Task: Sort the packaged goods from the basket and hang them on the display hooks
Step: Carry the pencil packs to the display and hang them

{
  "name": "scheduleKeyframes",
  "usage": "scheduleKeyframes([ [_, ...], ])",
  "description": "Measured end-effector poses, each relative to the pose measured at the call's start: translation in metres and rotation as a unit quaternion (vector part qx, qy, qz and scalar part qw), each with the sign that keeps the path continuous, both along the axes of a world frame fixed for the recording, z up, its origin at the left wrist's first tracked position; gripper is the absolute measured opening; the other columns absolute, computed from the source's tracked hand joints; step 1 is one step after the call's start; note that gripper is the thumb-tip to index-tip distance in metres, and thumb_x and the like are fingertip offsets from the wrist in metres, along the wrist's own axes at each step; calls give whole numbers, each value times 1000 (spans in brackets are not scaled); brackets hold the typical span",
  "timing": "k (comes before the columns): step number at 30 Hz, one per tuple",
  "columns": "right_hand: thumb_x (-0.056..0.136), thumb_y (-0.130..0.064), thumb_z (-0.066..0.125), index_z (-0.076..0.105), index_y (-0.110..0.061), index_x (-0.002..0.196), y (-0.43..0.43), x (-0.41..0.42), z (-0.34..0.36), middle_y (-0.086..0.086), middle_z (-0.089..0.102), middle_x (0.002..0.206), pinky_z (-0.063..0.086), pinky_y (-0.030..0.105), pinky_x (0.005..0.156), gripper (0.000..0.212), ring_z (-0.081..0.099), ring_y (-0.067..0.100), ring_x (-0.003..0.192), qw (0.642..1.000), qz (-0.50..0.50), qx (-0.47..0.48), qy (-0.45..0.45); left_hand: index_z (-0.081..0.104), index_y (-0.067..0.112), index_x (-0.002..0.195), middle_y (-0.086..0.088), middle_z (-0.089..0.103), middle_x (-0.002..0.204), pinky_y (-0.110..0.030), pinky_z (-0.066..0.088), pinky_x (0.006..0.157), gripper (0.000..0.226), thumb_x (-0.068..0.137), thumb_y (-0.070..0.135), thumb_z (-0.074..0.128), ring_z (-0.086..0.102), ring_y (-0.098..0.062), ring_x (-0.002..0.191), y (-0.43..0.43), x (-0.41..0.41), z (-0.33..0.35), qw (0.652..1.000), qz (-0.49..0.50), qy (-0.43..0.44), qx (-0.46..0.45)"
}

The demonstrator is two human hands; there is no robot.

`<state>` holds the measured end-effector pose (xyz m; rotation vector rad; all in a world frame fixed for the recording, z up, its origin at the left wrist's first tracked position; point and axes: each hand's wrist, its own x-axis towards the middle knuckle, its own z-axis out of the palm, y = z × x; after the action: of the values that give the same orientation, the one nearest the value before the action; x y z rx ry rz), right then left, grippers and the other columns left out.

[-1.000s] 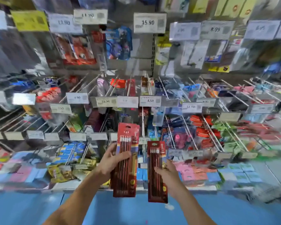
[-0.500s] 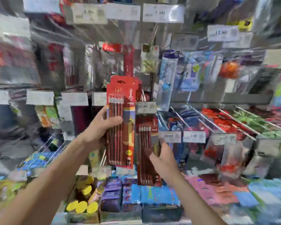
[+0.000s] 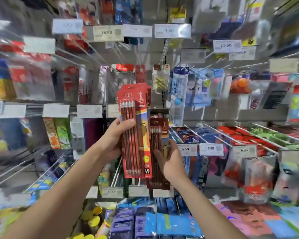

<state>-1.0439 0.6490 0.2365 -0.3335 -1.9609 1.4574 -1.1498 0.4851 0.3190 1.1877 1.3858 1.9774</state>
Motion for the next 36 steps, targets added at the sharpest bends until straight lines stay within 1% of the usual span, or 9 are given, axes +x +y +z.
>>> scheduleKeyframes([
  [5,101,-31,62,19,-19,161,-7,2,6,-2,31,163,26,33,120,74,28,20,152,1000,-16,8,-18,59,1,122,-16,72,95,-42,63,75,80,66,49,92,73,-28,78,-3,-4,5,999,-22,-24,-7],
  [11,104,-20,58,25,-17,161,-2,-6,5,-6,36,159,25,22,116,66,30,16,150,996,-76,46,-18,58,-4,127,-18,71,97,-41,62,73,92,64,52,92,74,-29,79,1,-7,4,1000,-8,-17,1],
  [15,106,-10,48,2,-22,164,-6,-17,6,-2,15,170,21,29,121,76,18,19,156,996,-73,20,-47,58,-3,126,-16,72,96,-40,62,74,92,62,54,92,73,-29,80,1,-7,6,1000,2,-8,0],
  [22,104,-14,46,7,-5,160,-8,-41,32,17,42,154,45,41,106,69,52,33,132,980,-125,65,-142,60,1,122,-15,71,98,-41,60,75,84,65,55,91,72,-30,84,3,-9,1,1000,24,3,-11],
  [27,103,-9,43,-7,-7,162,6,-59,36,22,34,159,49,49,105,77,55,37,129,977,-115,34,-178,61,4,120,-13,71,99,-42,60,77,73,69,49,88,72,-29,86,2,-6,3,999,27,-5,-17],
  [29,103,-9,39,1,-12,163,3,-52,36,18,35,160,47,48,106,71,53,36,131,982,-79,0,-174,62,4,118,-14,70,99,-42,59,78,63,74,44,83,71,-30,86,2,-5,4,1000,22,-1,-15],
  [31,106,-16,41,31,-16,159,-1,-36,38,13,53,147,51,34,93,54,61,26,117,990,-57,-32,-127,63,5,114,-12,70,95,-40,60,75,53,77,40,78,71,-28,82,2,-2,6,1000,24,-3,-11],
  [34,108,-19,45,66,-20,116,-13,-5,54,2,70,96,45,19,62,23,60,13,78,996,-83,-8,30,68,8,109,-13,72,95,-39,61,75,35,85,33,73,72,-29,83,4,0,4,1000,19,24,-2],
  [36,106,-21,52,66,-24,102,-28,16,64,-5,64,85,45,17,68,15,58,6,78,987,-52,27,147,69,11,116,-17,72,105,-42,60,81,33,90,31,73,72,-32,93,4,-1,2,1000,13,27,6],
])
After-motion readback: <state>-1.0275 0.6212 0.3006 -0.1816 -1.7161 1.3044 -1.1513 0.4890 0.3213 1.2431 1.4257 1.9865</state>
